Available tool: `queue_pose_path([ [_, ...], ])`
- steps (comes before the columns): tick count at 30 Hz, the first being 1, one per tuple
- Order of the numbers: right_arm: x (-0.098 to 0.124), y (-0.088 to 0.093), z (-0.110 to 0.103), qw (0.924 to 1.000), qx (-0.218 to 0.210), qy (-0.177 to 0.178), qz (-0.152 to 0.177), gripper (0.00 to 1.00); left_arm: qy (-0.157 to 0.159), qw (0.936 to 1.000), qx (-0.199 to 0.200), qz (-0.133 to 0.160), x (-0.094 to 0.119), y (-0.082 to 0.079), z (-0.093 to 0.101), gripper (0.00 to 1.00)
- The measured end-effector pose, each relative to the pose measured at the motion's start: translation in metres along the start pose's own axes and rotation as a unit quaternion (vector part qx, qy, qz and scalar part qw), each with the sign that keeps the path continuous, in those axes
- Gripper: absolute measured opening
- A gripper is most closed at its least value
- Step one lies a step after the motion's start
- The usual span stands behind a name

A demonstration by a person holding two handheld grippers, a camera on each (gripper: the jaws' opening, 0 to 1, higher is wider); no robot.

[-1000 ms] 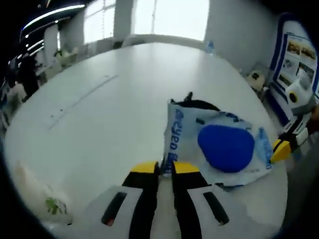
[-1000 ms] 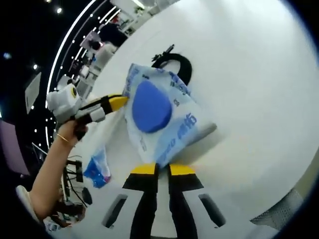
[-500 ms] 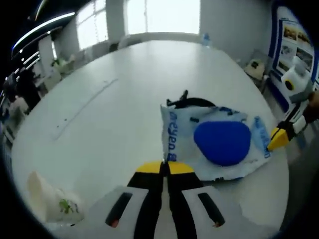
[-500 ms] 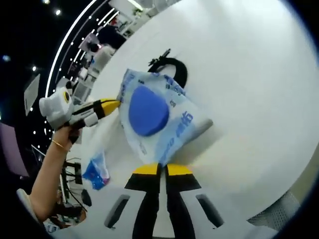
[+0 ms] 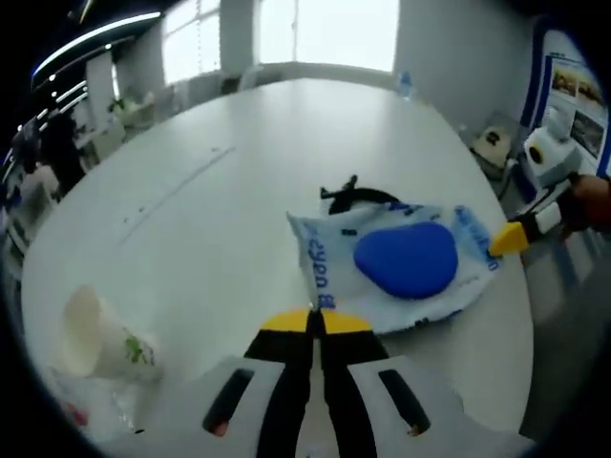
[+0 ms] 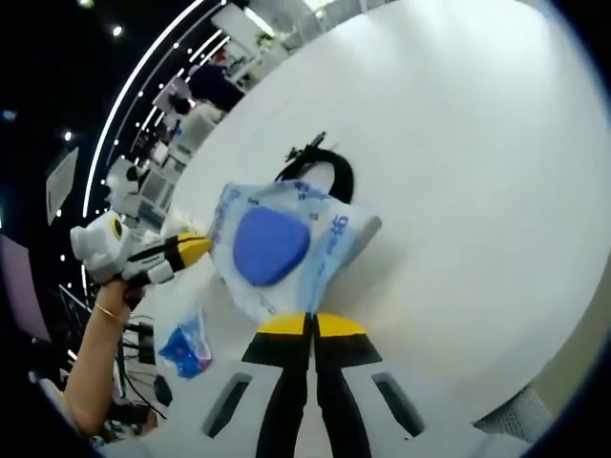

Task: Arrange the tabletop items into an orderly group along one side of the table until the central work area is clear of visible clutter.

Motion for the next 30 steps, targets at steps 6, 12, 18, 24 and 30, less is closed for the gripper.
queue_pose_path([
  [6, 0.003, -0.014, -0.004, 0.9978, 0.063, 0.012, 0.014, 0.01, -0.008, 0.9997, 0.019, 0.016, 0.014, 0.0, 0.0, 0.0],
  [12, 0.004, -0.033, -0.008, 0.9926, 0.116, 0.021, 0.03, 0.01, -0.019, 0.9984, 0.033, 0.042, 0.028, -0.002, 0.0, 0.0],
  [18, 0.002, -0.062, -0.01, 0.9799, 0.191, 0.034, 0.045, 0.01, -0.031, 0.9962, 0.046, 0.068, 0.039, -0.007, -0.002, 0.0],
  [24, -0.003, -0.087, -0.012, 0.971, 0.229, 0.038, 0.058, 0.01, -0.041, 0.9924, 0.068, 0.094, 0.043, -0.012, -0.007, 0.0],
  [30, -0.012, -0.112, -0.011, 0.9607, 0.265, 0.046, 0.068, 0.01, -0.05, 0.9874, 0.094, 0.117, 0.044, -0.016, -0.01, 0.0],
])
Point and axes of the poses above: the point that each gripper's makers call its tool centre point, and the gripper's own axes: x roughly backward along the fingers, z roughly to its right, y roughly out of its underside, the point moved 4 cm from there along x, roughly backward along the fingers, and after that the axes turned 13 degrees about x, right-handed, at the moved point
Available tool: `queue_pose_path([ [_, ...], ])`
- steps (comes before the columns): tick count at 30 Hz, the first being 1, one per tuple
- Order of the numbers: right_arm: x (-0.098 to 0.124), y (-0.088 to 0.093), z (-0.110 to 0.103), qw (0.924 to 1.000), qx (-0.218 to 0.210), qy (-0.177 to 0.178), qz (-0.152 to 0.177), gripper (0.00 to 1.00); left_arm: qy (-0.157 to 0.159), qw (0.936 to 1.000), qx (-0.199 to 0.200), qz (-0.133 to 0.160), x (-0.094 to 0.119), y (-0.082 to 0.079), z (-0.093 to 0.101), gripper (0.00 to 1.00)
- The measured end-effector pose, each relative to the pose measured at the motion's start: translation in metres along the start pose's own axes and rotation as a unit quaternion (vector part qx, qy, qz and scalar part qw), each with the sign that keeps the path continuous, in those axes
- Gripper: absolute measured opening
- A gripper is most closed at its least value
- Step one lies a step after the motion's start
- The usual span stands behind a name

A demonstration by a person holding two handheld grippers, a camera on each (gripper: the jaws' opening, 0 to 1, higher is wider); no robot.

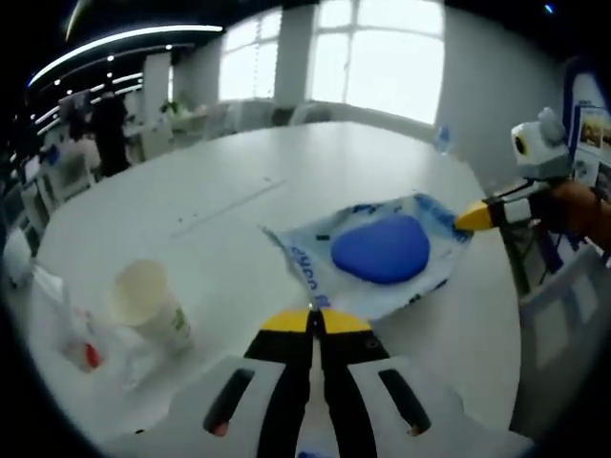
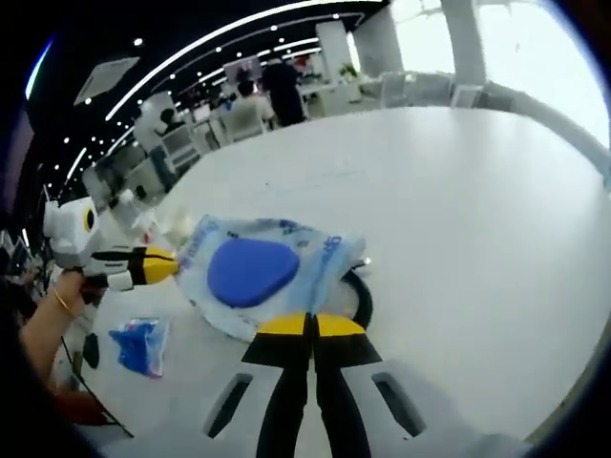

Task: Arrange the tabletop items into an orderly group along one side of the table until the central work area is clear of visible clutter.

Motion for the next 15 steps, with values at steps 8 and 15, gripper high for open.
queue_pose_path([
  [8, -0.026, -0.027, 0.012, 0.9993, 0.034, 0.001, 0.012, 0.01, -0.036, 0.9984, 0.018, 0.04, -0.001, -0.011, -0.008, 0.0],
  [15, -0.053, -0.05, 0.017, 0.9976, 0.064, -0.005, 0.025, 0.01, -0.073, 0.9947, 0.036, 0.062, -0.003, -0.014, -0.02, 0.0],
])
Point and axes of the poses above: the point that each gripper's makers call its tool centre point, and the gripper's own axes: x roughly backward along the fingers, z roughly to its right, y roughly out of its underside, the point moved 4 cm from there along x, roughly backward along the fingers, and after that the axes turned 13 degrees about x, right-handed, at the moved point
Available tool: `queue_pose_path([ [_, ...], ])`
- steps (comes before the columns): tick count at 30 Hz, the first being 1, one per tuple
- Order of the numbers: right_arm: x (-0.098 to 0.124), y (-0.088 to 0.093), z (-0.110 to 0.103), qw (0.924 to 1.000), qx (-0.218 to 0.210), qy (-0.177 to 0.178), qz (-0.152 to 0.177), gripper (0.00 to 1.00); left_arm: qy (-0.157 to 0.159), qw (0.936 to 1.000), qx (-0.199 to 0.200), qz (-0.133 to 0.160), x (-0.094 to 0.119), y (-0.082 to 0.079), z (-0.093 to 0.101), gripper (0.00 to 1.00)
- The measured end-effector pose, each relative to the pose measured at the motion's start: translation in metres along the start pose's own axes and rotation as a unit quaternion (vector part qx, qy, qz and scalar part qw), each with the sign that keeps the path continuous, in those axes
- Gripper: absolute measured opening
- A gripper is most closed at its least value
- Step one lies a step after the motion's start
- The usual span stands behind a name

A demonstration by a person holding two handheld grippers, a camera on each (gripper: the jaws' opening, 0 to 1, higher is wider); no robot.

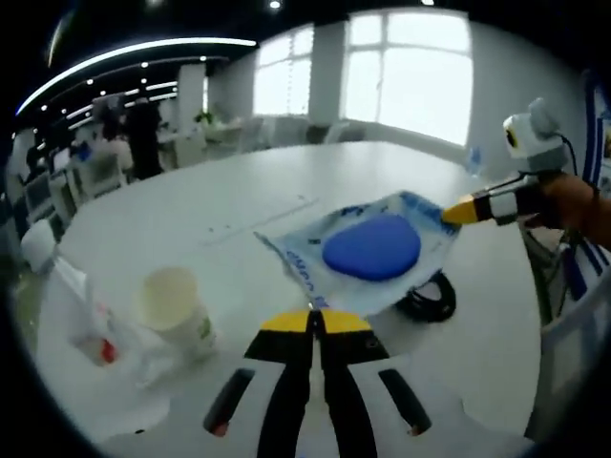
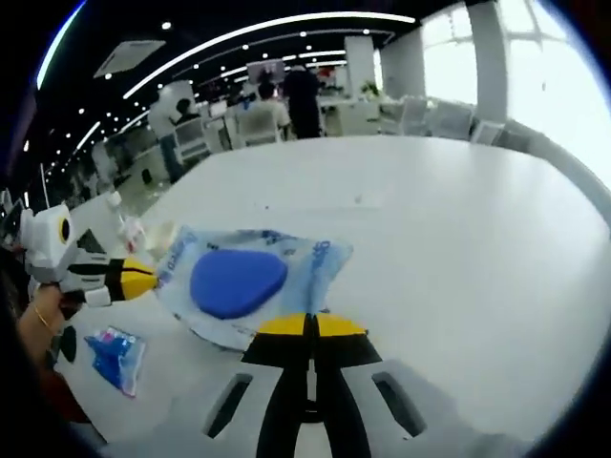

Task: Arrange the tabletop items into an orderly group along one side of the table until the central work area is clear of visible clutter.

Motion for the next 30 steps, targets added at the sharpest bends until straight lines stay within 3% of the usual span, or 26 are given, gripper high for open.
queue_pose_path([
  [5, -0.022, -0.012, 0.003, 0.9995, 0.032, 0.0, 0.004, 0.01, -0.031, 0.9994, -0.007, 0.01, -0.005, -0.004, -0.004, 0.0],
  [13, -0.056, -0.018, 0.008, 0.9988, 0.047, -0.013, 0.0, 0.01, -0.057, 0.9974, 0.021, 0.038, -0.016, -0.003, -0.02, 0.0],
  [30, -0.098, -0.002, 0.009, 0.9973, 0.046, -0.054, -0.019, 0.01, -0.089, 0.9937, 0.042, 0.054, -0.036, 0.007, -0.038, 0.0],
])
Point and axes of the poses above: the point that each gripper's makers call its tool centre point, and the gripper's own axes: x roughly backward along the fingers, z roughly to its right, y roughly out of its underside, the point moved 4 cm from there along x, roughly backward along the fingers, and after that the axes turned 13 degrees about x, right-handed, at the moved point
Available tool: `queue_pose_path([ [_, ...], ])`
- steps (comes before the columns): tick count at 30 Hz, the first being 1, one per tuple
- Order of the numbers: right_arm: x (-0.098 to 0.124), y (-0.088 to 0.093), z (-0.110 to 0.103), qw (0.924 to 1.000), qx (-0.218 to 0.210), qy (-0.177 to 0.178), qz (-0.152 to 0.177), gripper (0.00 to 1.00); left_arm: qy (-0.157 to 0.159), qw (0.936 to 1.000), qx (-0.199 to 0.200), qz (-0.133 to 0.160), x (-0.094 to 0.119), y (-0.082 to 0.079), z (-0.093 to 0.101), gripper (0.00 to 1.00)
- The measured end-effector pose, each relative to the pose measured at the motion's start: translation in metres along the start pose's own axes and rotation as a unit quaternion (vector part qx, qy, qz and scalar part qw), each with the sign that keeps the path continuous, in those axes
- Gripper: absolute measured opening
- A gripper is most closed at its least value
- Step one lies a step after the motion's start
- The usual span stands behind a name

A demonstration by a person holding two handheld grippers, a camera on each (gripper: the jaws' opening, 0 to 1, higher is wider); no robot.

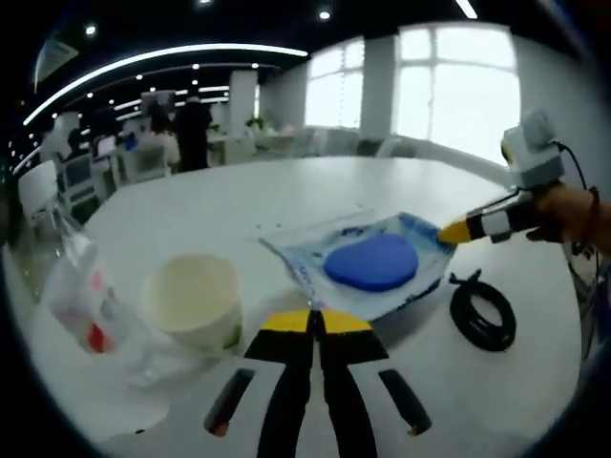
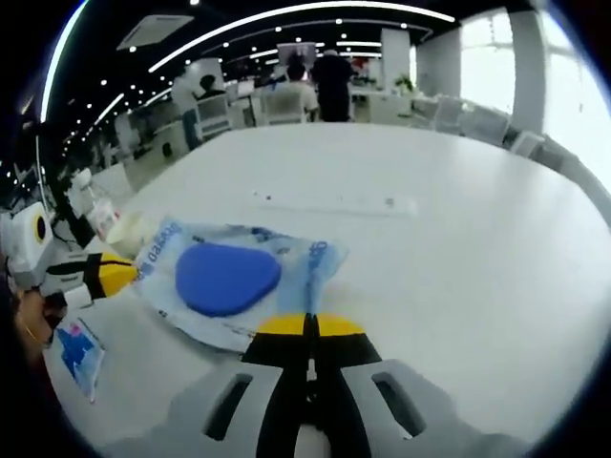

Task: Arrange the tabletop items into an orderly group along one side of the table until the central work area is clear of visible clutter.

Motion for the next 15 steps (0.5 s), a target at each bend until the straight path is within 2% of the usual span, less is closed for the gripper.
queue_pose_path([
  [5, -0.009, 0.006, -0.004, 0.9999, -0.003, -0.009, -0.006, 0.01, -0.009, 0.9999, 0.011, -0.006, -0.002, 0.007, -0.005, 0.0],
  [7, -0.011, 0.01, -0.005, 0.9998, -0.001, -0.013, -0.012, 0.01, -0.008, 0.9991, 0.04, -0.01, -0.003, 0.011, -0.007, 0.0],
  [8, -0.013, 0.013, -0.006, 0.9998, 0.005, -0.014, -0.017, 0.01, -0.008, 0.9978, 0.066, 0.002, -0.003, 0.01, -0.008, 0.0],
  [11, -0.016, 0.017, -0.009, 0.9995, 0.0, -0.024, -0.018, 0.01, -0.018, 0.9986, 0.05, -0.007, -0.002, 0.013, -0.011, 0.0],
  [15, -0.02, 0.022, -0.011, 0.9994, -0.015, -0.027, -0.019, 0.01, -0.026, 0.998, 0.056, -0.014, -0.003, 0.021, -0.014, 0.0],
])
Point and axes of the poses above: the point that each gripper's makers call its tool centre point, and the gripper's own axes: x roughly backward along the fingers, z roughly to its right, y roughly out of its underside, the point moved 4 cm from there along x, roughly backward along the fingers, and after that the axes turned 13 degrees about x, right-handed, at the moved point
